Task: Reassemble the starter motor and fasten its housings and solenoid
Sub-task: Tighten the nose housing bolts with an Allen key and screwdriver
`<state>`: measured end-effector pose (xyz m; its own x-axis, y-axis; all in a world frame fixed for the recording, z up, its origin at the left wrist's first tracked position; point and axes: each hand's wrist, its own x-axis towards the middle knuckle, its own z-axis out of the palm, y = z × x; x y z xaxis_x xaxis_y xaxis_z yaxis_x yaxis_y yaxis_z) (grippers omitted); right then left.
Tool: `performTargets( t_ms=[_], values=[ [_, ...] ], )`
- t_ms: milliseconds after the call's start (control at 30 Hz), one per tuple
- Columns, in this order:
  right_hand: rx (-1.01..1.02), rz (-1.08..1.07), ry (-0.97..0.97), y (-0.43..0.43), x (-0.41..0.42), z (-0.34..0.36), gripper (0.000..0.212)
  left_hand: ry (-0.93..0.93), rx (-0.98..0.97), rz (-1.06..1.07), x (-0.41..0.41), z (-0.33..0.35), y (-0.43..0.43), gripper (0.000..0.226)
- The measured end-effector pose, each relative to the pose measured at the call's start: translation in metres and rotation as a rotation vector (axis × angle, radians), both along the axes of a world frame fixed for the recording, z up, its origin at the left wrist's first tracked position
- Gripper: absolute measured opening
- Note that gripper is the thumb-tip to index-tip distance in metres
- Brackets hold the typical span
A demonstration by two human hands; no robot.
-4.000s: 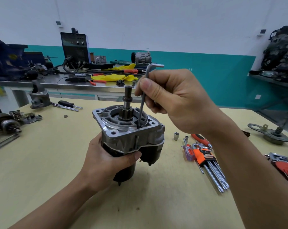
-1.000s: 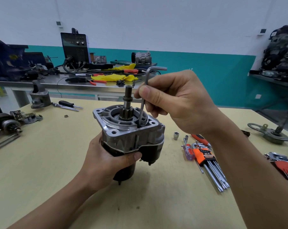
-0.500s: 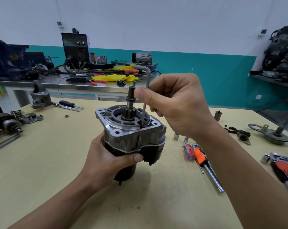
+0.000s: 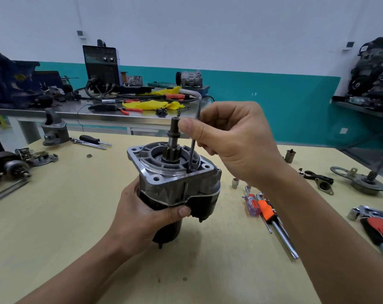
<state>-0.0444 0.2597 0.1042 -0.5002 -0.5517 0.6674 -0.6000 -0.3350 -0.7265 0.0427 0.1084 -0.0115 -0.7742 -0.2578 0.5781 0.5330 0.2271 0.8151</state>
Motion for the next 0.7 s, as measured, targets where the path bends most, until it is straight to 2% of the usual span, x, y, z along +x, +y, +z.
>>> performTargets(
  t_ms=[100, 133, 200, 267, 367, 433, 533, 700],
  values=[
    [0.040, -0.016, 0.057, 0.003, -0.001, 0.002, 0.006, -0.004, 0.027, -0.003, -0.001, -0.001, -0.001, 0.061],
    [0.043, -0.025, 0.059, 0.003, -0.001, 0.003, 0.012, -0.002, 0.033, -0.005, -0.002, -0.002, -0.001, 0.062],
    [0.049, -0.040, 0.070, 0.005, 0.000, 0.004, 0.043, -0.005, 0.037, -0.007, -0.002, -0.003, -0.001, 0.062],
    [0.074, -0.102, 0.196, 0.006, 0.001, 0.005, 0.057, -0.010, 0.036, -0.007, -0.002, -0.002, -0.002, 0.064],
    [0.114, -0.237, 0.372, 0.007, 0.002, 0.007, 0.048, -0.015, 0.037, -0.006, -0.001, -0.002, -0.001, 0.063],
    [0.089, -0.285, 0.408, 0.010, 0.002, 0.010, 0.038, -0.020, 0.044, -0.004, -0.001, -0.003, 0.000, 0.063],
    [0.000, -0.184, 0.283, 0.013, 0.003, 0.016, 0.017, -0.023, 0.051, 0.006, -0.002, -0.003, 0.000, 0.061],
    [-0.039, -0.041, -0.058, 0.016, 0.000, 0.020, 0.010, -0.031, 0.043, 0.011, -0.003, -0.003, 0.002, 0.063]
  ],
)
